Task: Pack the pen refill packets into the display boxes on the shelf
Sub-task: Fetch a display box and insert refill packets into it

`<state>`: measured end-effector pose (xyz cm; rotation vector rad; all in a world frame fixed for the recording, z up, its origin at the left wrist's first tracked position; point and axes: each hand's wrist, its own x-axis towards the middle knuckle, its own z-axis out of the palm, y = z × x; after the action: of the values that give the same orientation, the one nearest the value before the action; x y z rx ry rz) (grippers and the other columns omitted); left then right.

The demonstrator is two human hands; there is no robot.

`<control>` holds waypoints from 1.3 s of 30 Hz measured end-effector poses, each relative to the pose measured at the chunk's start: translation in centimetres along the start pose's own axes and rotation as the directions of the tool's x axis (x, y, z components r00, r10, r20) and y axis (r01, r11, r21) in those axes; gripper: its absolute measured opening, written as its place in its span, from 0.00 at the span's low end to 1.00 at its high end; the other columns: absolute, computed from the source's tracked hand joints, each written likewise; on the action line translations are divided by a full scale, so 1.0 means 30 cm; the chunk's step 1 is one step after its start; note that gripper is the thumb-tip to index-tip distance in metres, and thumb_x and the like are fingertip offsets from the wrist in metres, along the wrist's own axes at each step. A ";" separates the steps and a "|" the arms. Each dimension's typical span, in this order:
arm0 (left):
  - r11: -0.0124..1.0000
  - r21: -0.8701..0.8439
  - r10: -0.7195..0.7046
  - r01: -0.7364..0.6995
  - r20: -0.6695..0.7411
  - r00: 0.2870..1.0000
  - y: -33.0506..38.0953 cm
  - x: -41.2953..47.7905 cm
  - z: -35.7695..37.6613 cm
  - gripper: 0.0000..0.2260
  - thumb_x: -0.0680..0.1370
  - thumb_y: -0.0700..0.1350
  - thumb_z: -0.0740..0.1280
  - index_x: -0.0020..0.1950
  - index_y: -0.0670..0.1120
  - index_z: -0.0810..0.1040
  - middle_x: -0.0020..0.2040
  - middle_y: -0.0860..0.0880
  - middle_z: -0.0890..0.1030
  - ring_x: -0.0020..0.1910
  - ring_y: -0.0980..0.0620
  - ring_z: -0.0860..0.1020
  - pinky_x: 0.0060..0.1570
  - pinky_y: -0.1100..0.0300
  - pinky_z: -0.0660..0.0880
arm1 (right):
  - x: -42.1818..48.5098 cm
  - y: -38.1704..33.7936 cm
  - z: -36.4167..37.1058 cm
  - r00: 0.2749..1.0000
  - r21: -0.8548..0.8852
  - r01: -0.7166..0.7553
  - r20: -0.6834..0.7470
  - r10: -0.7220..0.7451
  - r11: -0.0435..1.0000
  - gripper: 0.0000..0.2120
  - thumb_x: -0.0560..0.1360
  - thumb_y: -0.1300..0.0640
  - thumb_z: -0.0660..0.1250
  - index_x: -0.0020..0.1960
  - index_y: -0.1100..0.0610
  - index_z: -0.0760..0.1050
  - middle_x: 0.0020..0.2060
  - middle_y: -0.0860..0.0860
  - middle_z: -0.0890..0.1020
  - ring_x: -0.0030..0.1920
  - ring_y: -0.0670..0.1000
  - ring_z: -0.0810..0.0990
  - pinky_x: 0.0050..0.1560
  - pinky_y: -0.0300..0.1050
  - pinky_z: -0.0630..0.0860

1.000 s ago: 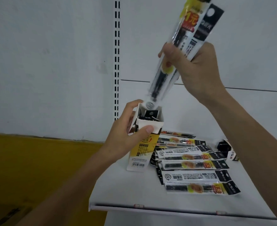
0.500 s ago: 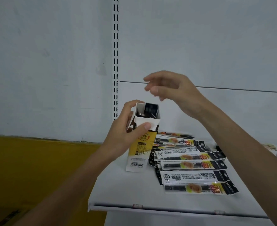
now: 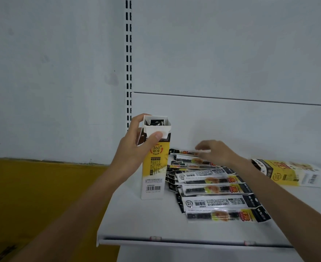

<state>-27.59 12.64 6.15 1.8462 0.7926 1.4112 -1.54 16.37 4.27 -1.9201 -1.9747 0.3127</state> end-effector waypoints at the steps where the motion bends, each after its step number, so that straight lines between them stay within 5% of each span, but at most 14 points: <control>1: 1.000 -0.001 -0.011 0.011 -0.010 1.000 -0.003 0.005 0.001 0.14 0.74 0.53 0.62 0.57 0.62 0.64 0.45 0.59 0.77 0.40 0.67 0.79 0.36 0.72 0.75 | 0.000 0.014 0.014 1.000 -0.014 -0.004 -0.002 0.004 1.000 0.17 0.77 0.54 0.64 0.64 0.55 0.71 0.65 0.52 0.74 0.65 0.52 0.71 0.61 0.41 0.65; 5: 0.999 0.008 -0.049 0.049 -0.040 0.998 -0.013 0.019 0.005 0.13 0.71 0.58 0.60 0.54 0.65 0.63 0.45 0.56 0.78 0.42 0.60 0.79 0.40 0.65 0.76 | 0.008 0.020 0.043 1.000 -0.094 0.011 0.010 -0.010 0.995 0.18 0.79 0.55 0.61 0.67 0.58 0.69 0.67 0.54 0.72 0.66 0.55 0.70 0.64 0.44 0.65; 9: 0.997 0.061 -0.040 0.043 -0.053 0.998 -0.016 0.028 0.013 0.12 0.74 0.55 0.61 0.57 0.63 0.64 0.46 0.56 0.79 0.41 0.62 0.79 0.37 0.70 0.75 | 0.030 0.027 0.049 1.000 -0.153 0.009 -0.006 -0.010 0.988 0.19 0.79 0.56 0.60 0.68 0.59 0.67 0.66 0.55 0.72 0.65 0.56 0.71 0.63 0.46 0.67; 12: 0.994 0.110 0.018 -0.009 -0.087 0.996 -0.010 0.035 0.009 0.18 0.72 0.58 0.63 0.61 0.58 0.67 0.54 0.56 0.76 0.52 0.57 0.77 0.47 0.66 0.76 | 0.047 0.038 0.055 0.998 -0.226 -0.009 0.051 0.021 0.974 0.18 0.78 0.53 0.61 0.66 0.58 0.69 0.62 0.56 0.75 0.63 0.58 0.72 0.63 0.50 0.69; 16: 0.930 0.340 0.169 -0.137 -0.065 0.983 0.002 0.057 -0.015 0.27 0.71 0.61 0.64 0.68 0.56 0.64 0.66 0.56 0.67 0.65 0.58 0.65 0.54 0.74 0.65 | 0.064 0.041 0.065 0.996 -0.335 -0.028 0.065 0.053 0.942 0.14 0.77 0.49 0.62 0.60 0.52 0.75 0.56 0.54 0.75 0.61 0.58 0.69 0.61 0.54 0.69; 21: 0.737 0.595 0.357 -0.321 0.060 0.932 0.014 0.086 -0.059 0.25 0.71 0.63 0.57 0.63 0.52 0.73 0.57 0.62 0.69 0.59 0.62 0.64 0.58 0.58 0.62 | 0.047 0.023 0.046 0.995 -0.192 0.032 0.101 -0.013 0.981 0.06 0.75 0.55 0.66 0.51 0.54 0.73 0.49 0.52 0.76 0.52 0.54 0.74 0.48 0.44 0.70; 28: 0.747 0.563 0.353 -0.353 0.114 0.929 0.022 0.087 -0.064 0.24 0.70 0.62 0.57 0.57 0.49 0.76 0.53 0.60 0.72 0.55 0.60 0.69 0.51 0.67 0.65 | 0.001 -0.067 -0.030 0.988 -0.043 0.117 0.102 -0.112 0.992 0.09 0.70 0.55 0.73 0.46 0.54 0.75 0.35 0.46 0.77 0.35 0.49 0.75 0.27 0.33 0.68; 33: 0.773 0.540 0.343 -0.333 0.086 0.936 0.010 0.081 -0.064 0.24 0.71 0.62 0.57 0.57 0.47 0.75 0.55 0.59 0.73 0.55 0.59 0.70 0.52 0.68 0.66 | -0.035 -0.092 -0.079 0.980 -0.017 0.129 0.157 -0.125 0.992 0.11 0.68 0.47 0.74 0.42 0.54 0.78 0.34 0.45 0.77 0.36 0.47 0.74 0.35 0.39 0.65; 39: 0.795 0.510 0.346 -0.329 0.065 0.936 0.007 0.076 -0.058 0.24 0.71 0.61 0.58 0.57 0.47 0.75 0.54 0.58 0.73 0.55 0.57 0.71 0.51 0.64 0.69 | -0.053 -0.103 -0.101 0.991 0.027 0.052 0.122 -0.055 0.998 0.05 0.72 0.54 0.66 0.39 0.54 0.78 0.40 0.53 0.78 0.39 0.51 0.74 0.39 0.42 0.66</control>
<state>-28.74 14.58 7.92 2.4860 0.9605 1.5512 -3.13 14.36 8.11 -1.8703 -2.0864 0.4476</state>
